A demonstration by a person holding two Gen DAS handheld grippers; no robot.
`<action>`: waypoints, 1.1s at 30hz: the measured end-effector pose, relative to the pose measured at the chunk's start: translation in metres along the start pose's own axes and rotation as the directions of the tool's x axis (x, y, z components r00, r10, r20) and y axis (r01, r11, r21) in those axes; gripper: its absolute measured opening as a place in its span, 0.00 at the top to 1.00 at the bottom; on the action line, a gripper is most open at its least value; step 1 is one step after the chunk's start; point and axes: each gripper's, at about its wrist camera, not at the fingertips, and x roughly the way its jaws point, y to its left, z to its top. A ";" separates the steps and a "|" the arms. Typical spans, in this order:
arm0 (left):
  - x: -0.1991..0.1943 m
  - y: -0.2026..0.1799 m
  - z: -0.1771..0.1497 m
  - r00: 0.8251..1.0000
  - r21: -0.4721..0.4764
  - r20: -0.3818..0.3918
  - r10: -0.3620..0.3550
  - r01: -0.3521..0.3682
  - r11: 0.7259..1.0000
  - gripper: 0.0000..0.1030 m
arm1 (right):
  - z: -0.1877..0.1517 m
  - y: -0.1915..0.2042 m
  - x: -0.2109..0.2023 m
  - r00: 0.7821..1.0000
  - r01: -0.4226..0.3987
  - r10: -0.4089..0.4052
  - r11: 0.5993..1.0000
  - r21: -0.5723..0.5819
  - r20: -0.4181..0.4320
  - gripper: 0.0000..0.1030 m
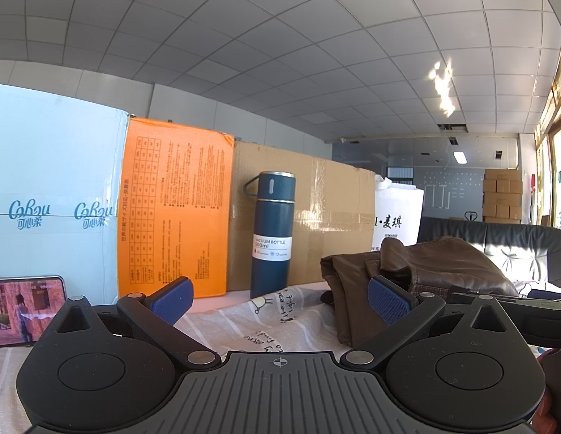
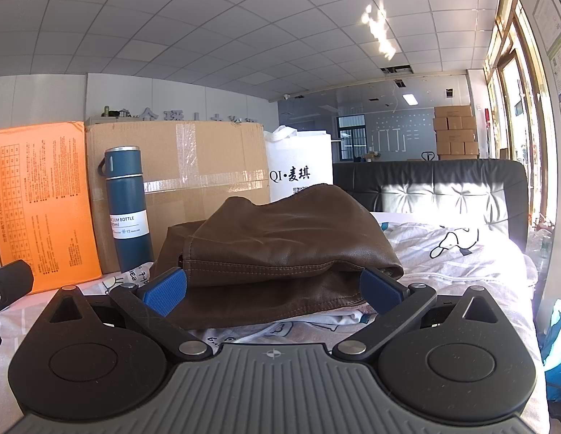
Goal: Fold clothes
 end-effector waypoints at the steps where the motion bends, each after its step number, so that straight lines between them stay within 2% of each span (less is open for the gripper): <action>1: 0.000 0.000 0.000 1.000 0.000 0.000 0.000 0.000 1.000 0.00 | 0.000 0.000 0.000 1.000 -0.001 0.001 1.000 0.001 0.001 0.00; 9: -0.005 0.000 0.001 1.000 -0.001 0.029 -0.003 0.003 1.000 0.00 | 0.001 -0.005 -0.008 0.998 -0.026 0.025 0.999 0.029 0.050 0.00; 16: -0.010 -0.008 0.008 0.996 0.028 0.060 0.058 -0.060 0.998 0.00 | 0.004 -0.011 -0.013 0.996 -0.062 0.057 0.995 0.081 0.065 0.00; 21: -0.019 -0.016 0.017 0.995 0.035 0.083 0.049 -0.052 0.998 0.00 | 0.004 -0.012 -0.018 0.993 -0.094 0.086 0.991 0.100 0.080 0.00; 33: -0.068 -0.025 0.038 0.986 0.038 0.159 0.052 -0.058 0.998 0.00 | 0.018 -0.018 -0.054 0.977 -0.168 0.152 0.980 0.104 0.147 0.00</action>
